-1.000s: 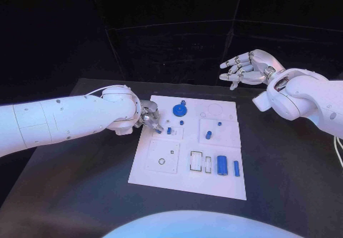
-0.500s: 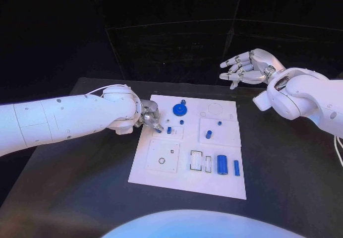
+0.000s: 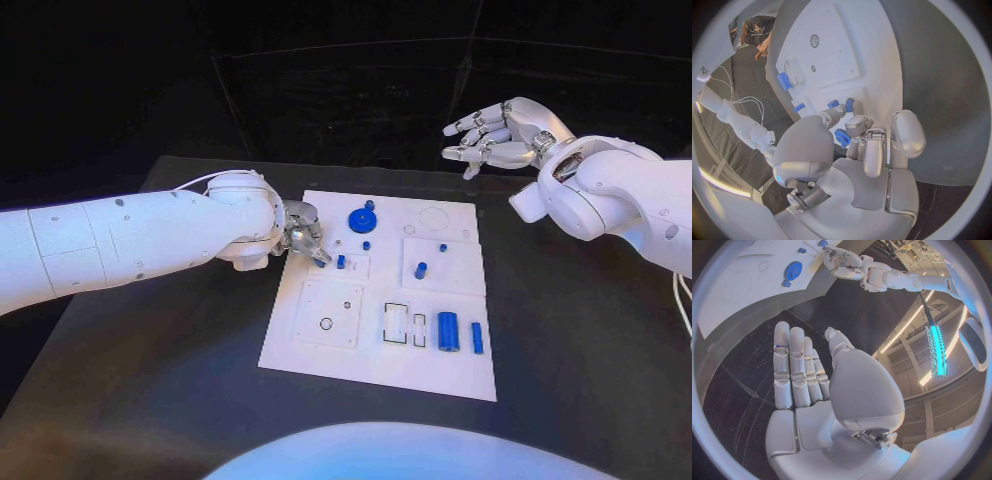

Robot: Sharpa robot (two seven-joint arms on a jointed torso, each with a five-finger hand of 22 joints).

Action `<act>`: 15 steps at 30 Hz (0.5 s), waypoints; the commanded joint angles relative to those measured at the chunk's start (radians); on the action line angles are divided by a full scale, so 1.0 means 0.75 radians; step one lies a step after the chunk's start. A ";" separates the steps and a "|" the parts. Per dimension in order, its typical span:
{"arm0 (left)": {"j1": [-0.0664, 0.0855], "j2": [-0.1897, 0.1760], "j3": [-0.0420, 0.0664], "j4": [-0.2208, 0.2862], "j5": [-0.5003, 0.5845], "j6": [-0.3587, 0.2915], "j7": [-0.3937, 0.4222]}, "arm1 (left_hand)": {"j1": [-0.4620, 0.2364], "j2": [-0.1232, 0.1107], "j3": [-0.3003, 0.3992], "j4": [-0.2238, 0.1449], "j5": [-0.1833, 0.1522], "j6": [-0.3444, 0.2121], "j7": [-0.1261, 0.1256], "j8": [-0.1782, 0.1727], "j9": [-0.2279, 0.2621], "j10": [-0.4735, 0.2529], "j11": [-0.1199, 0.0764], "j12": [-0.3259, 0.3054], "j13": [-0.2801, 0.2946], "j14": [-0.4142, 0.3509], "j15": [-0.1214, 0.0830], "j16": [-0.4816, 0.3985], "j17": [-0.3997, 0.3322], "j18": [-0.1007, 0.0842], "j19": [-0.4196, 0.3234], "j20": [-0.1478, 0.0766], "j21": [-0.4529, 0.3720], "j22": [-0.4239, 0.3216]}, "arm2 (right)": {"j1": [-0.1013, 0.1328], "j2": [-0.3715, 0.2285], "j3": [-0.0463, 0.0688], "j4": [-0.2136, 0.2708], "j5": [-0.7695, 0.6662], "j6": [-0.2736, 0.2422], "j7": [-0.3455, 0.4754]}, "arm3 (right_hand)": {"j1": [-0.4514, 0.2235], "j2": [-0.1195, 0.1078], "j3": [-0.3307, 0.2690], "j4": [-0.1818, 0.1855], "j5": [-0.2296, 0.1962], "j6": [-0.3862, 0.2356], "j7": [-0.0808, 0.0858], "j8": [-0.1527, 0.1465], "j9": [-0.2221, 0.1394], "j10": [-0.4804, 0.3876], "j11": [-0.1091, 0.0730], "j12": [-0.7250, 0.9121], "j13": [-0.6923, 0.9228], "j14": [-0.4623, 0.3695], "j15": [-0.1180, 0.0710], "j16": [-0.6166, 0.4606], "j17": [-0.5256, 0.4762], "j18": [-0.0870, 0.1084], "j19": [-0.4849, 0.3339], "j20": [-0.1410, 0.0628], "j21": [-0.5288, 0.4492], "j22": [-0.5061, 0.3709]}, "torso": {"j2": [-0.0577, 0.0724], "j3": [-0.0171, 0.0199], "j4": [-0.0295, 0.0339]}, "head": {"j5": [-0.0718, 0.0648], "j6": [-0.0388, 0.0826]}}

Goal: Assemble the parts on the task board

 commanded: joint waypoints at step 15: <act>-0.001 0.011 -0.001 -0.012 0.004 -0.003 -0.017 | -0.062 -0.010 -0.071 0.044 0.001 0.011 -0.006 0.014 -0.002 0.014 -0.003 0.016 0.015 0.138 -0.010 0.008 0.351 0.000 0.008 -0.011 0.010 0.007 | 0.003 0.002 0.001 0.002 -0.001 0.004 0.013 | 0.003 0.003 -0.011 0.000 -0.005 -0.011 -0.001 0.009 0.000 -0.012 0.000 0.005 -0.003 -0.005 -0.003 0.000 -0.002 0.006 0.008 0.002 -0.009 -0.002 | 0.000 0.0006 -0.0005 | -0.003 -0.004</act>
